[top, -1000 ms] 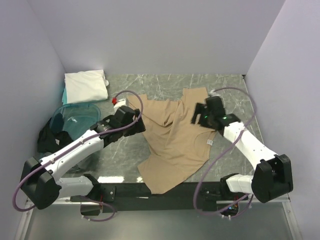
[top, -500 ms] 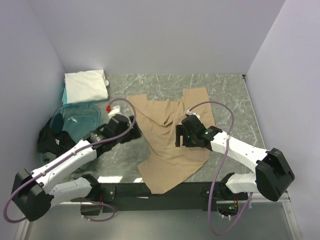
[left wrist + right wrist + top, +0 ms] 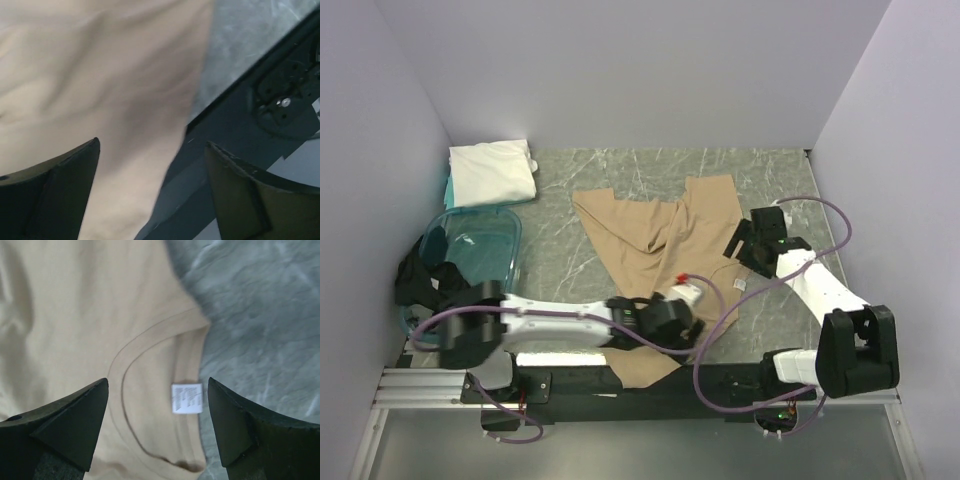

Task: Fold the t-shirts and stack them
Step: Flatten the tshirt out

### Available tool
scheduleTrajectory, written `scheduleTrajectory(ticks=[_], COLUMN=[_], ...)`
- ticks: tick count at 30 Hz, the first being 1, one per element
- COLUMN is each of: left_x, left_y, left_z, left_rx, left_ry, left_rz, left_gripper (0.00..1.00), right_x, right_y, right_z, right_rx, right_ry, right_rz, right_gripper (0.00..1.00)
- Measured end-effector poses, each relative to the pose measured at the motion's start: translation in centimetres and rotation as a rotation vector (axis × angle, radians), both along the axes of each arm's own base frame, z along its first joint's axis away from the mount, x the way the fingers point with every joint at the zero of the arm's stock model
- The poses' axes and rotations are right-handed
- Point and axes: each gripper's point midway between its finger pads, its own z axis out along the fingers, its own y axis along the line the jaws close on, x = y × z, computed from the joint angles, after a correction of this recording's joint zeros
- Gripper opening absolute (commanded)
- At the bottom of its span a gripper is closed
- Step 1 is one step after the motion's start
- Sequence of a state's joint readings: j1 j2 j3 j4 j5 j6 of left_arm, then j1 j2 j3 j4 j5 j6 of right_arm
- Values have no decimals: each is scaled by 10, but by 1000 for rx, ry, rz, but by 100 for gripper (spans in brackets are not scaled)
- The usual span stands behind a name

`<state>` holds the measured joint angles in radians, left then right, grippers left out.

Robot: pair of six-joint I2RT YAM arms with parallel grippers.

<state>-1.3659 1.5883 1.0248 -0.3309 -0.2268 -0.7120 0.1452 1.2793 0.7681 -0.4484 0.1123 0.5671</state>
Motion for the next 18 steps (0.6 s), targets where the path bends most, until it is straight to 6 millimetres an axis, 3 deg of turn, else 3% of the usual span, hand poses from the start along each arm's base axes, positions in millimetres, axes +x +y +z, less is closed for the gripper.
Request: scheduleTrajectory(ticks=[2, 5, 11, 14, 18], left_x=[-8, -18, -17, -9, -3], left_y=[-25, -46, -34, -27, -28], left_z=[-8, -21, -52, -60, -61], left_rx=[27, 69, 202, 247, 255], left_ry=[-18, -37, -70, -97, -121], left_rz=[-52, -113, -111, -87, -60], left_gripper=[81, 74, 56, 40, 1], right_x=[3, 6, 10, 14, 21], right_y=[-11, -24, -29, -29, -26], right_z=[-3, -11, -23, -28, -33], right_rx=[12, 34, 79, 100, 121], right_ry=[7, 25, 56, 66, 72], right_rz=[-35, -79, -95, -96, -88], right_gripper=[86, 85, 83, 81, 80])
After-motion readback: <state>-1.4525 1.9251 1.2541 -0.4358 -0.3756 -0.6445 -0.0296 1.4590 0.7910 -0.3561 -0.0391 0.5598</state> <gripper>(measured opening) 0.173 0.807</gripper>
